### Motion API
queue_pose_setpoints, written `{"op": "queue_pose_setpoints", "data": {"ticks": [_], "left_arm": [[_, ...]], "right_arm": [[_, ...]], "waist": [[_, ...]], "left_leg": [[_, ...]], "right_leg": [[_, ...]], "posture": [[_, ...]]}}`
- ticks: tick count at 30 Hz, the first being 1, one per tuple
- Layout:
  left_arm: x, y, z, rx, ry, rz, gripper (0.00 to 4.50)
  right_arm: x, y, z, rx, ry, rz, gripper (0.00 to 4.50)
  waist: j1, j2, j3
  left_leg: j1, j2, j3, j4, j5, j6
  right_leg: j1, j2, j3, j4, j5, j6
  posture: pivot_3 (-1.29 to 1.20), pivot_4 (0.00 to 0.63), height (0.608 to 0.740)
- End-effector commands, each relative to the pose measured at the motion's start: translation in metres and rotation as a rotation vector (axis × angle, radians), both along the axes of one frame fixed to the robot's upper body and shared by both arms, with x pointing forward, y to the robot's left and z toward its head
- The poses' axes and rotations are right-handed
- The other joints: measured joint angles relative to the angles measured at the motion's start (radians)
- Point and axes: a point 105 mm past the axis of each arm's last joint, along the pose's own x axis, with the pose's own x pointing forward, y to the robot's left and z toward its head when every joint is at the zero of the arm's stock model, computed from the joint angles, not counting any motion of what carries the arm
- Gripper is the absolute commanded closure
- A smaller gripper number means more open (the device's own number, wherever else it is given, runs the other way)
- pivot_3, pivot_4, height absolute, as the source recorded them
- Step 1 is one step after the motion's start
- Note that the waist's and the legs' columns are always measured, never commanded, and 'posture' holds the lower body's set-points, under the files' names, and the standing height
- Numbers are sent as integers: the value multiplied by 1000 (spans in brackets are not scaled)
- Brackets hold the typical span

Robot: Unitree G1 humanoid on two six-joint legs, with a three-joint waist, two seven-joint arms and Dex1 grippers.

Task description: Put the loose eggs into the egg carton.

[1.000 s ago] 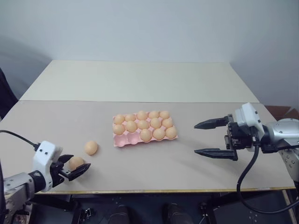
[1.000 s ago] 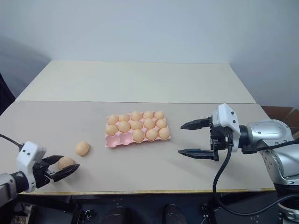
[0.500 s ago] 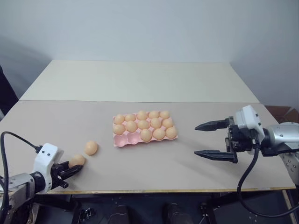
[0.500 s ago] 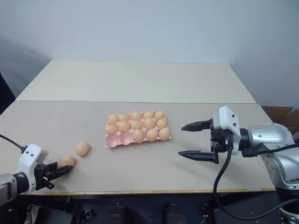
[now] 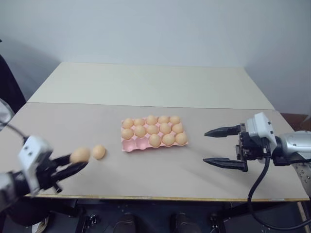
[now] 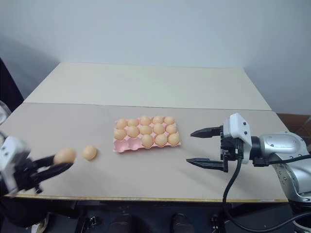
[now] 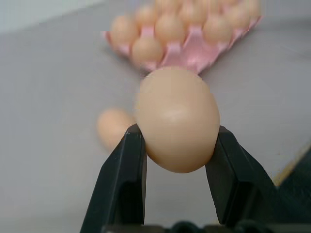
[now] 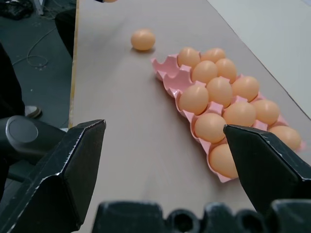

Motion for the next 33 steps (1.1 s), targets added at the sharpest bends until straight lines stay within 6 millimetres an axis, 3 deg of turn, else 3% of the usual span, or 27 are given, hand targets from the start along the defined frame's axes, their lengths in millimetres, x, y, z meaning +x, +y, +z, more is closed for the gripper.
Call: {"op": "queue_pose_setpoints", "data": {"ticks": [1,7,14,22,23,24,28,33], "left_arm": [[28,-23,-10,3,-9,-39,3078],[61,-69,-20,-6,-25,-172,3078],[81,-86,-31,59,-9,-213,3078],[83,-95,-23,41,-51,-264,450],[81,-95,-21,42,-70,-274,81],[80,-94,-16,35,-98,-273,36],[78,-78,3,26,-162,-248,36],[65,-44,20,49,-231,-199,36]], "right_arm": [[-3,1,12,-2,-69,3,0],[-6,2,14,-5,-83,-9,0],[-5,2,15,-2,-98,-37,0],[-6,3,14,4,-101,-47,0],[-6,2,14,4,-101,-48,0],[-7,2,14,4,-101,-49,0],[-8,2,13,5,-93,-45,0],[-7,2,13,12,-87,-39,0]], "waist": [[-1,0,0],[-5,-1,0],[-7,-1,0],[-11,-1,0],[-11,-1,0],[-11,-1,0],[-17,-1,0],[-28,-1,0]], "left_leg": [[0,0,0,0,4,7],[-2,-1,0,0,4,8],[-1,-1,-1,0,4,8],[-2,-1,-1,0,4,8],[-2,-1,-1,0,4,8],[-2,-1,-1,0,4,8],[-1,-1,-1,0,4,8],[-1,-1,-2,0,4,8]], "right_leg": [[0,0,0,-1,0,0],[0,1,1,-2,4,7],[0,1,1,0,4,7],[0,1,1,0,4,7],[0,1,1,0,4,7],[0,1,1,0,4,7],[0,1,1,0,4,7],[0,1,1,0,4,7]], "posture": [[0,150,740],[0,150,740],[0,150,740],[0,150,740],[0,150,740],[0,150,740],[0,150,740],[0,150,740]]}}
